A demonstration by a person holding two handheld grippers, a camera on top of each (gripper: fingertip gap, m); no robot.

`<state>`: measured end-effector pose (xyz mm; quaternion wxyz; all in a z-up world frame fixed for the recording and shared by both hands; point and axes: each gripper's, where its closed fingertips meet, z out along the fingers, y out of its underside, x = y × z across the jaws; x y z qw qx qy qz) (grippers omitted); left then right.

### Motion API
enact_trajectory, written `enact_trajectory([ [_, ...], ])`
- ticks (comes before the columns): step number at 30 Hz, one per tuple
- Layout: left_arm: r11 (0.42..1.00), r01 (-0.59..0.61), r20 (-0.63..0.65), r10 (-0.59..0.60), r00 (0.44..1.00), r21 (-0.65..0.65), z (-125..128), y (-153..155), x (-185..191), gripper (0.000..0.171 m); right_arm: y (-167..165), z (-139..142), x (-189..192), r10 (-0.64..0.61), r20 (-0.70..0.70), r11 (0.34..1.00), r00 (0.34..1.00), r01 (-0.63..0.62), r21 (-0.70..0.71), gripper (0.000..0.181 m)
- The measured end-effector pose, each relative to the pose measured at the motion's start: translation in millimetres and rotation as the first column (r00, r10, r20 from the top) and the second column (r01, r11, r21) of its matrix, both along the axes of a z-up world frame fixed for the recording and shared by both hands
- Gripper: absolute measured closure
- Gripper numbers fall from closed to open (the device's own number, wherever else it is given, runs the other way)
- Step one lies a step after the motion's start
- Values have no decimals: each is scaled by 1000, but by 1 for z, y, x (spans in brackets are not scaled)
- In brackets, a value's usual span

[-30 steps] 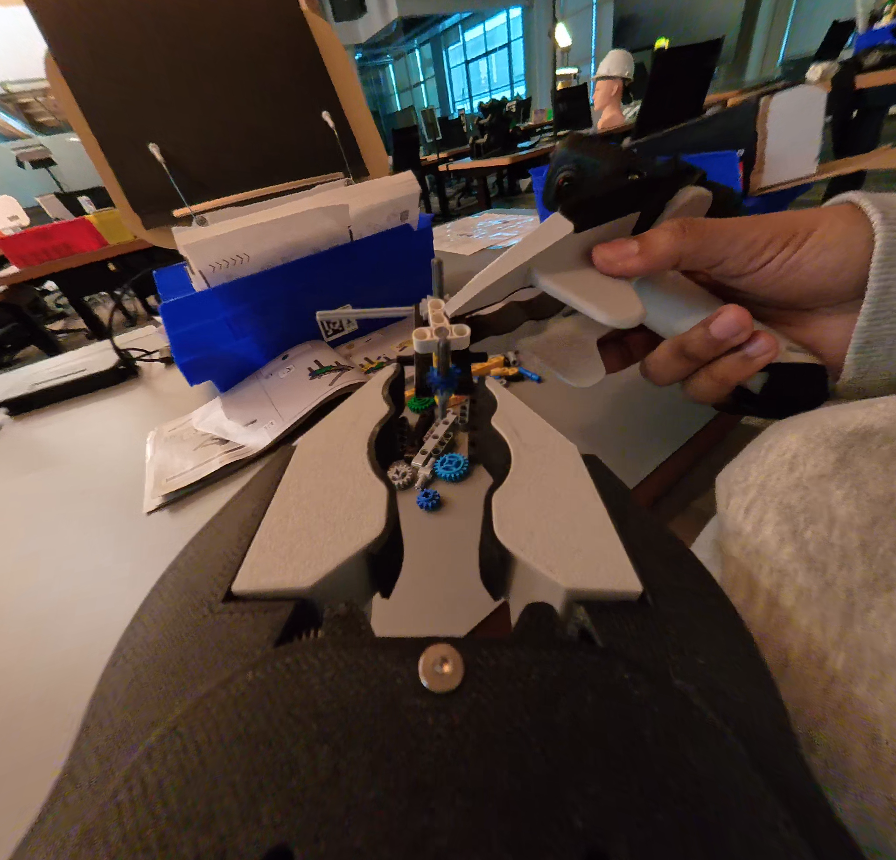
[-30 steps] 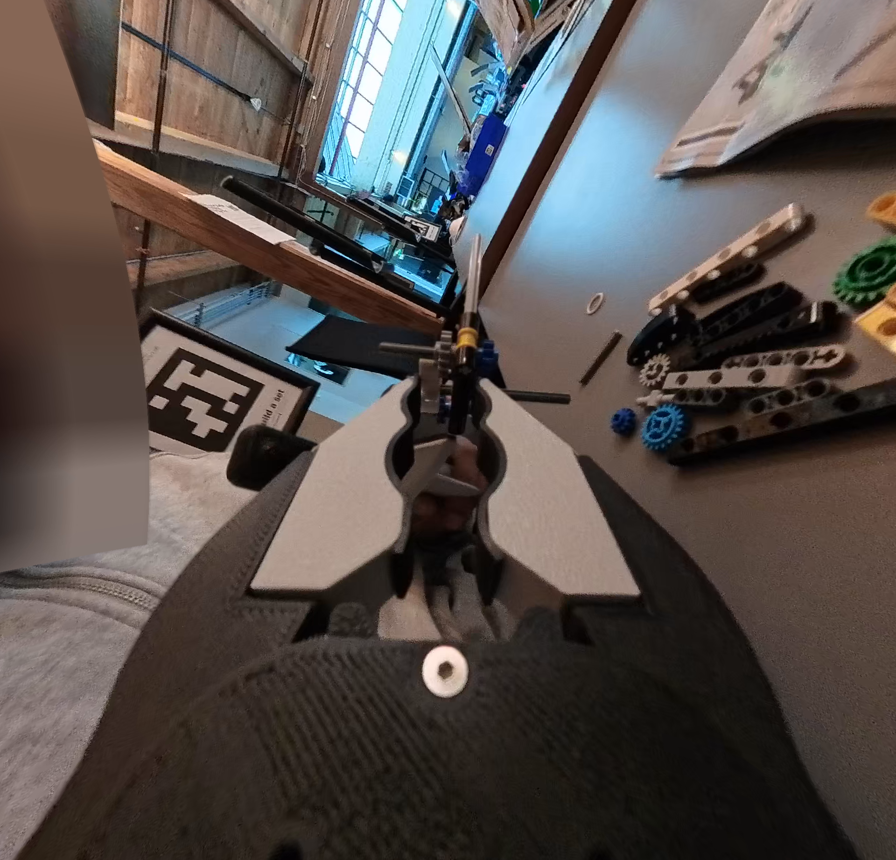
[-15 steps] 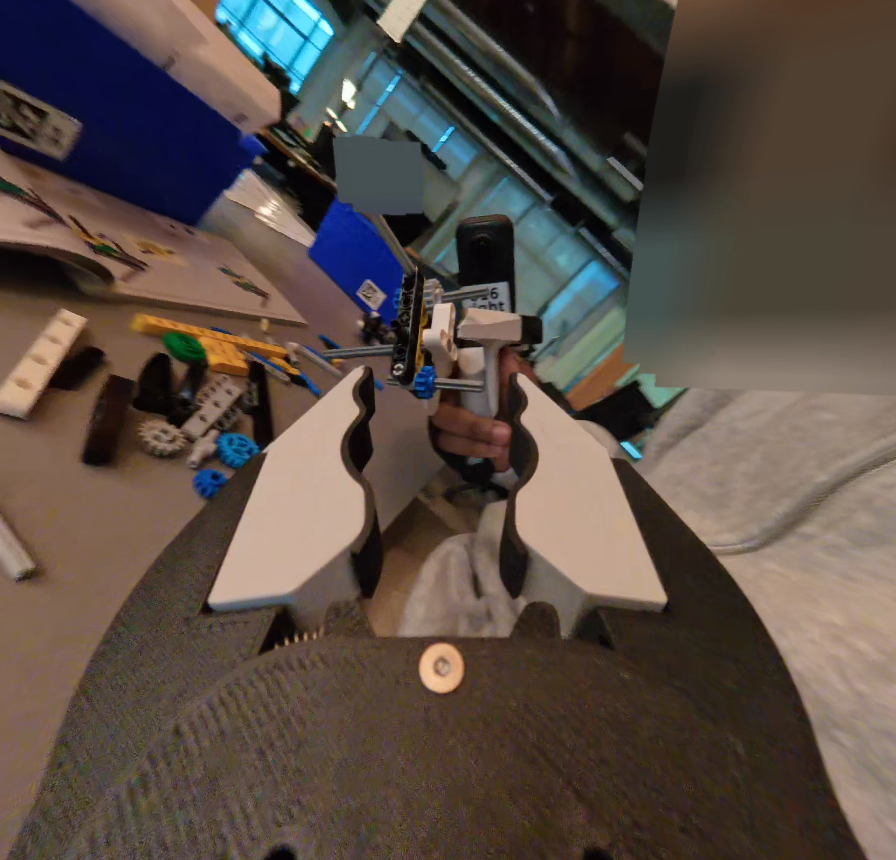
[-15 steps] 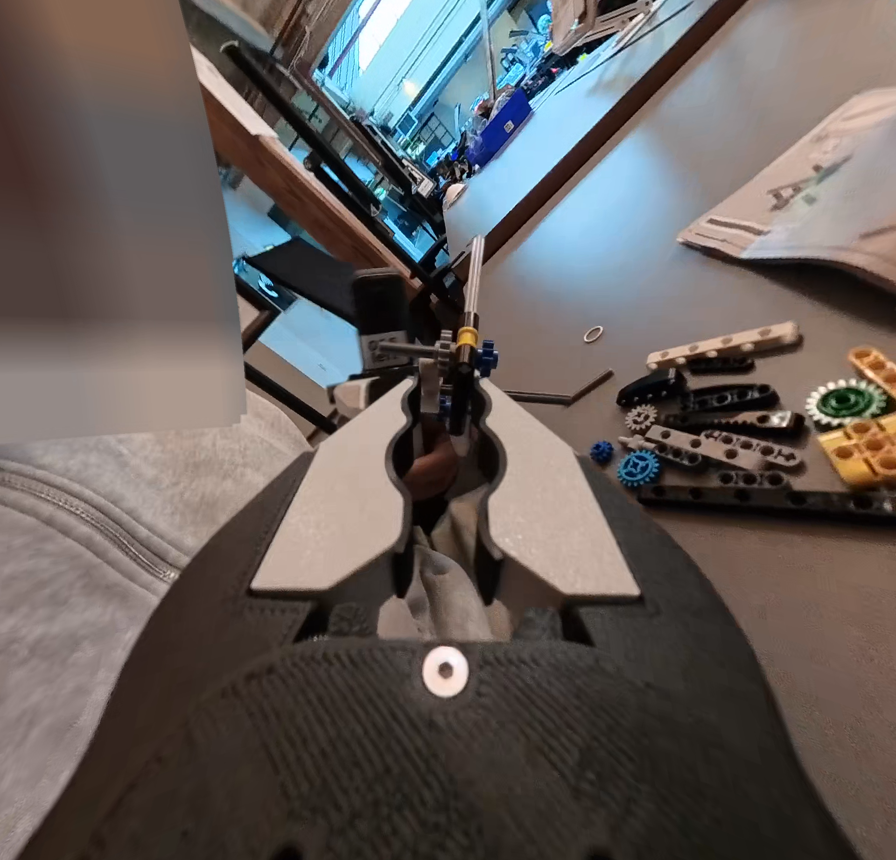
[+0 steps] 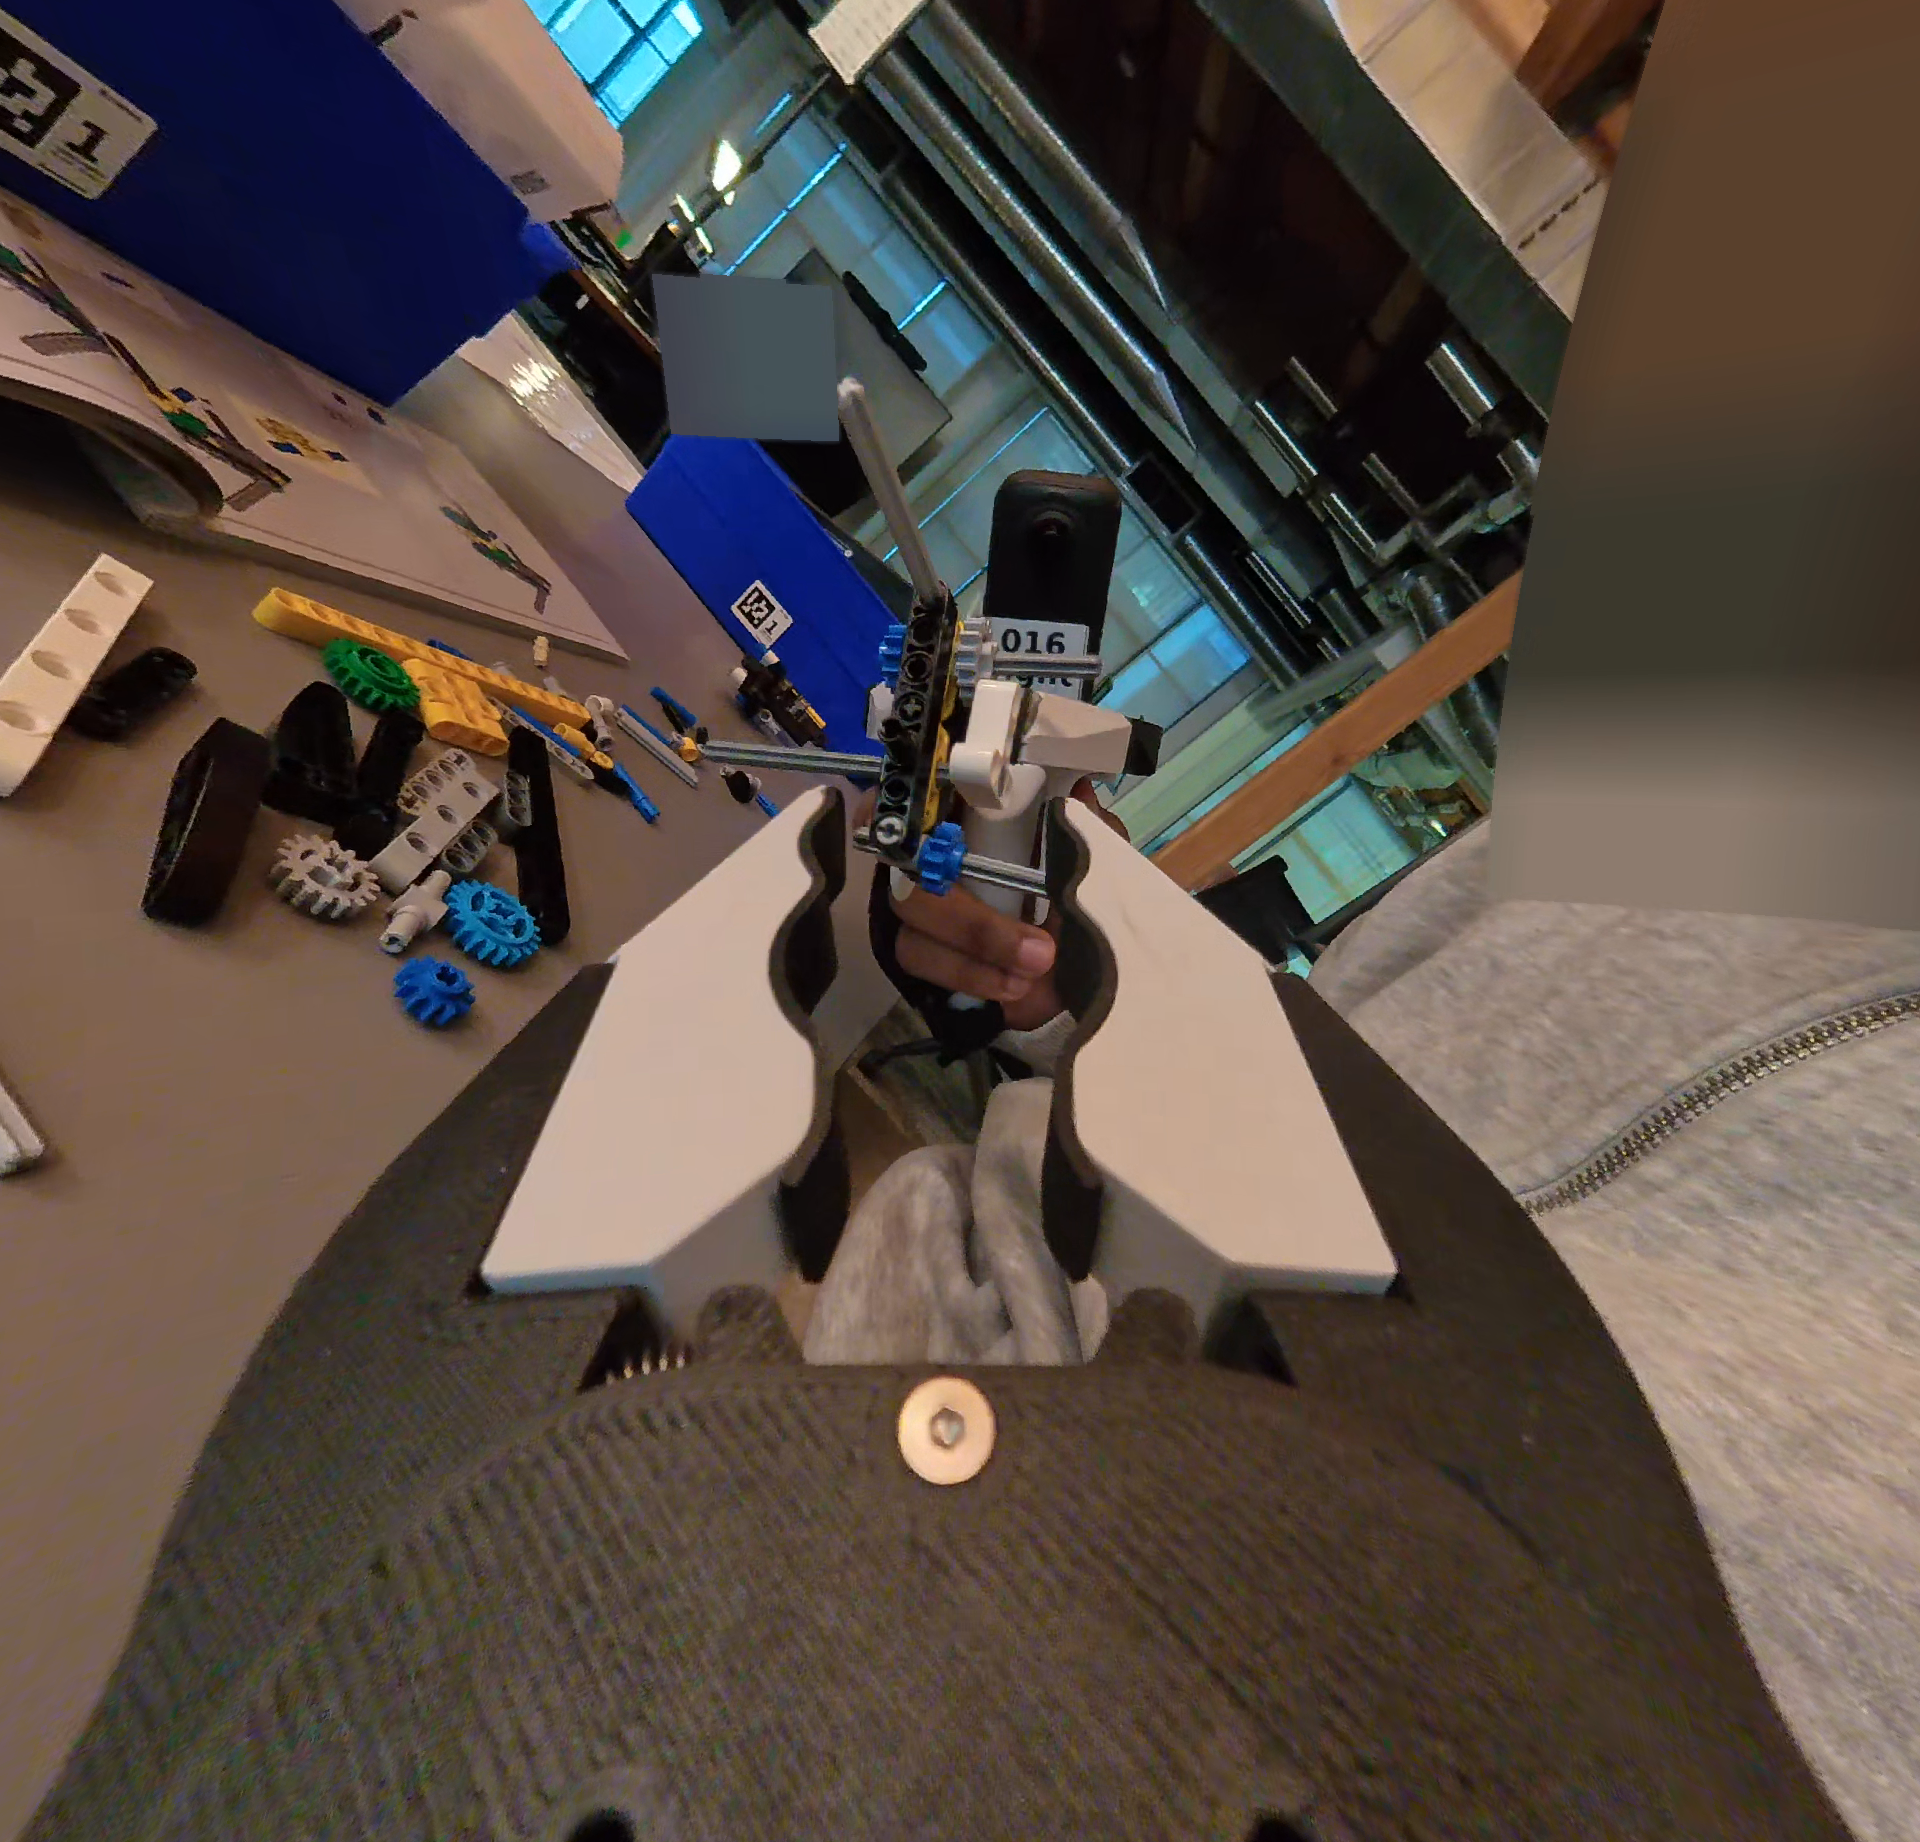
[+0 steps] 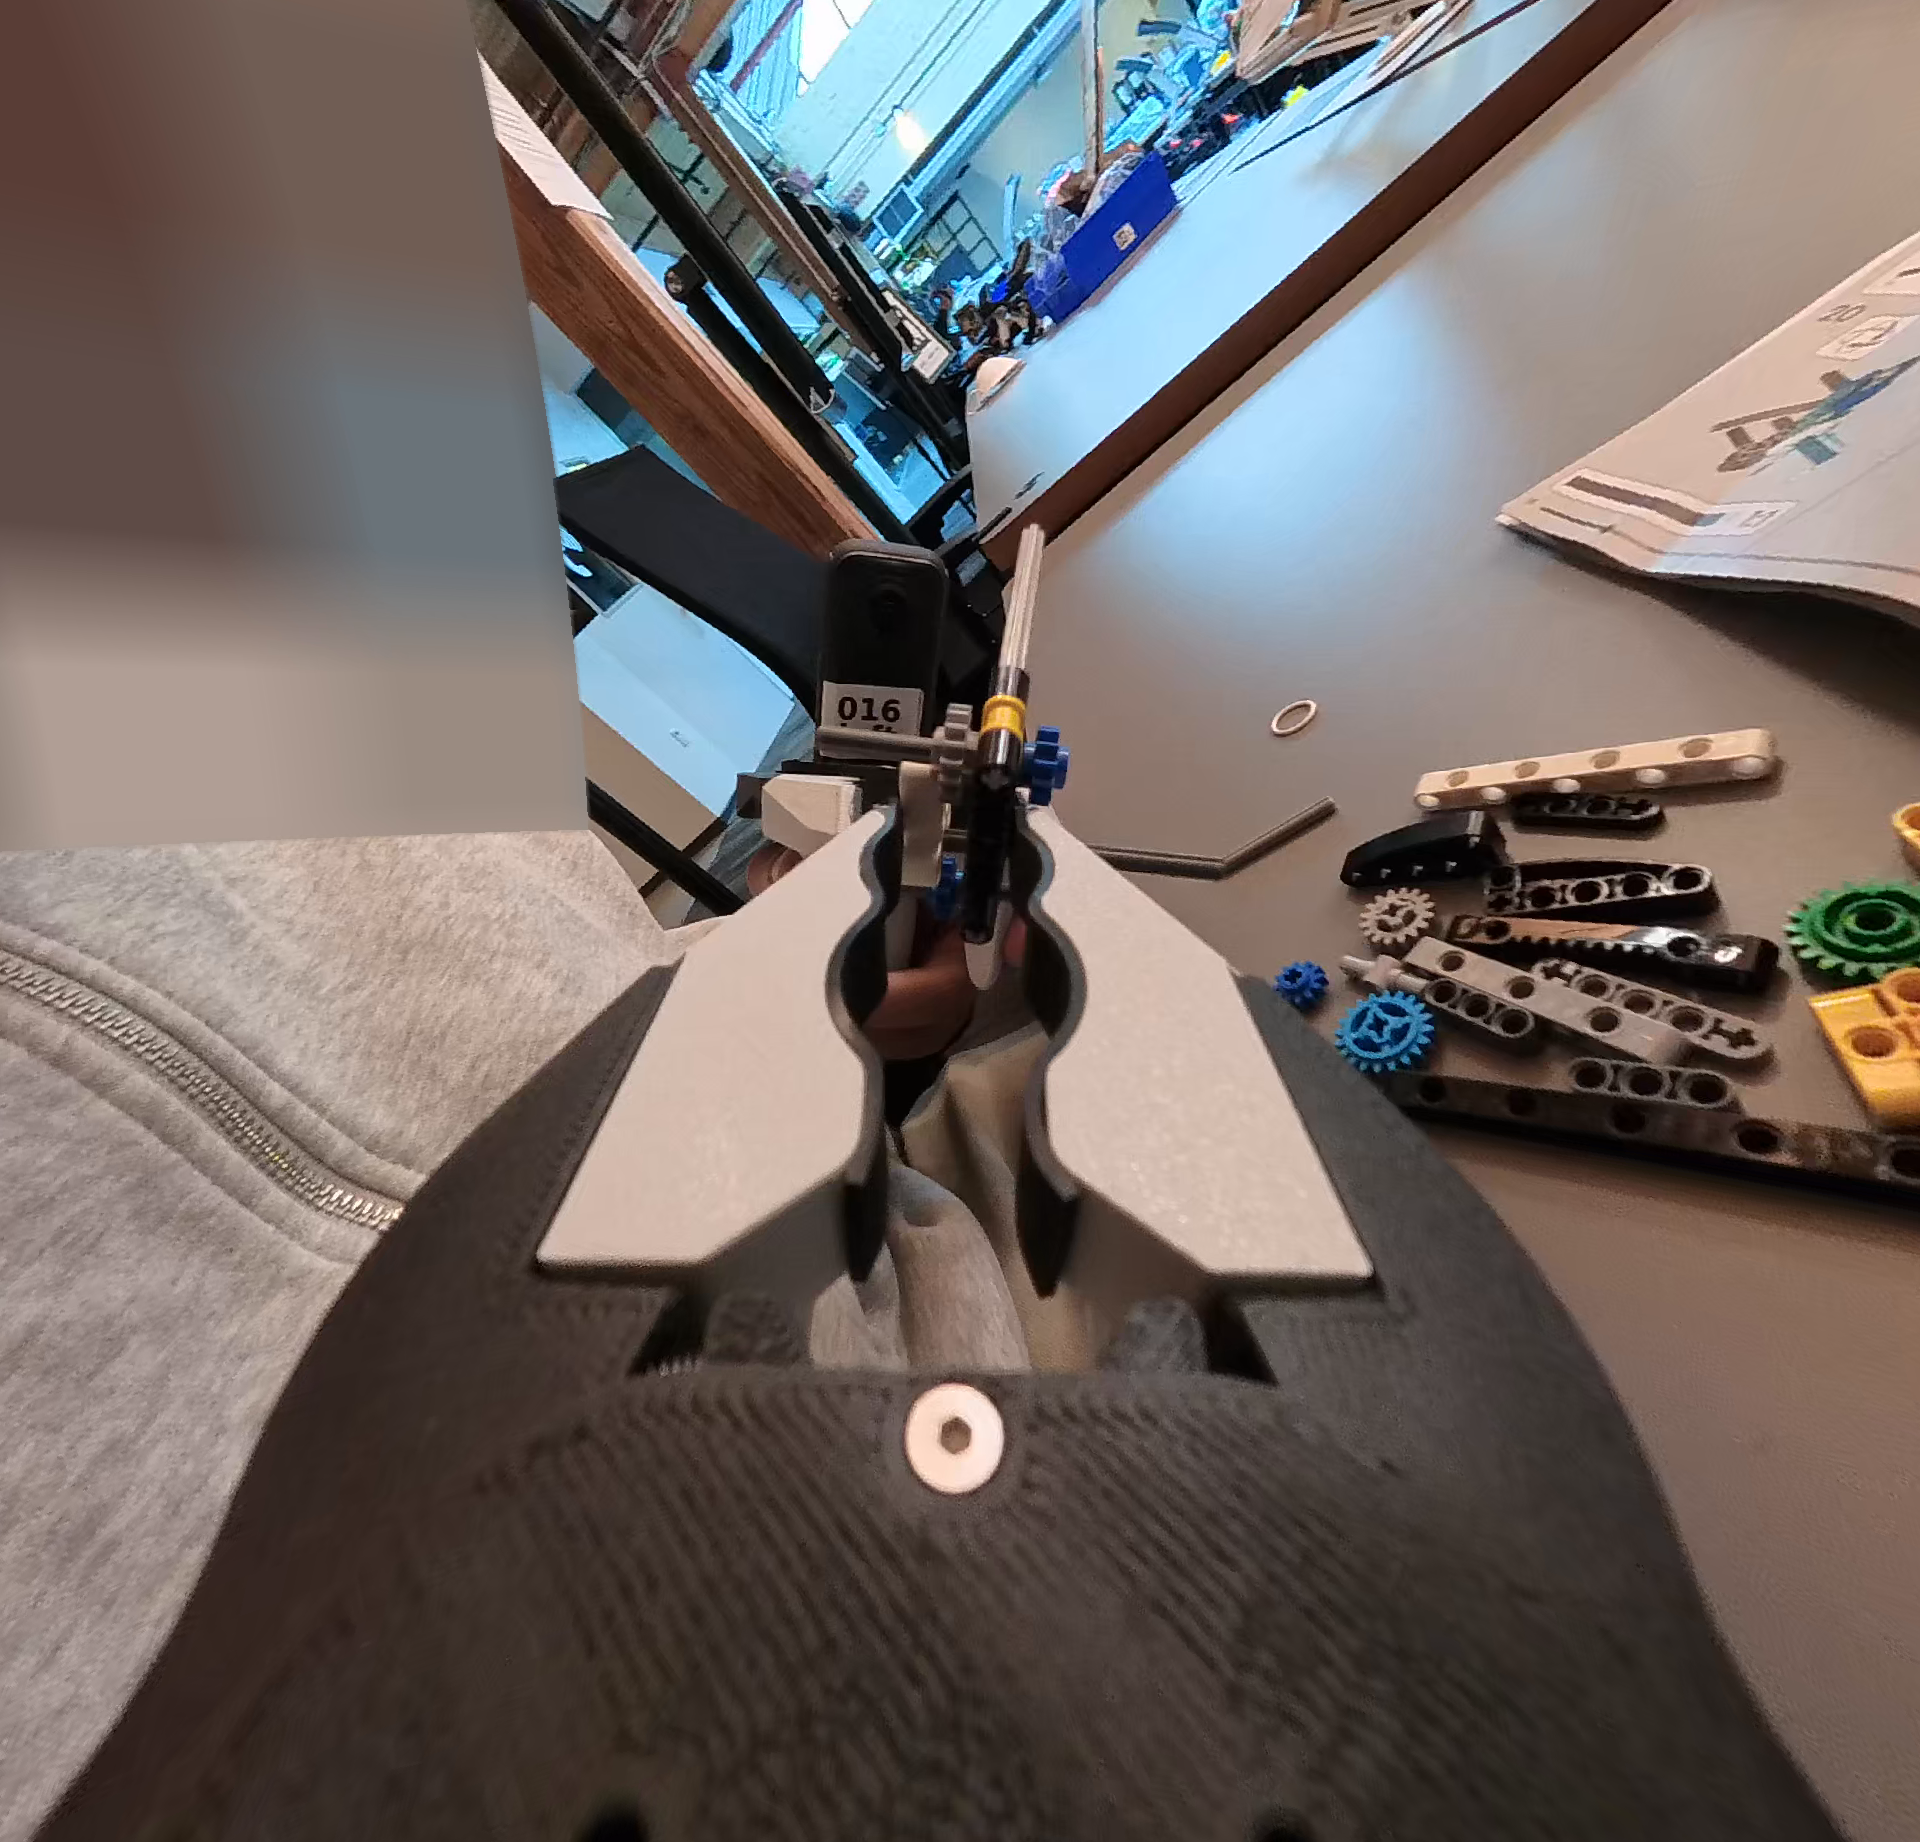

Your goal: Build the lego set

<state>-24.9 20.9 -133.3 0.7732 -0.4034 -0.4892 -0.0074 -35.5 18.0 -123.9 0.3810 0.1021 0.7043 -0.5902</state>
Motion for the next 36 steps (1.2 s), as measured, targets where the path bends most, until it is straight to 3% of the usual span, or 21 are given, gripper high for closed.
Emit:
enact_trajectory([
  [5,1000,-8,-4,8,1000,-20,0,-1,-2,137,-2,0,-3,3,-2,1000,1000,-3,-8,163],
  [12,986,-63,-17,61,998,-153,-4,-8,-16,131,0,5,-17,-23,-13,999,1000,23,-38,163],
  [20,986,-27,-56,18,998,-167,5,-9,-32,128,8,8,-42,-80,-5,995,997,79,-63,163],
  [27,982,-66,-85,51,995,-179,5,-15,-38,132,20,1,-63,-115,-19,989,993,113,-92,163],
  [36,969,-42,-106,17,994,-244,5,-4,-26,132,25,-5,-63,-100,62,988,993,107,-110,163],
])
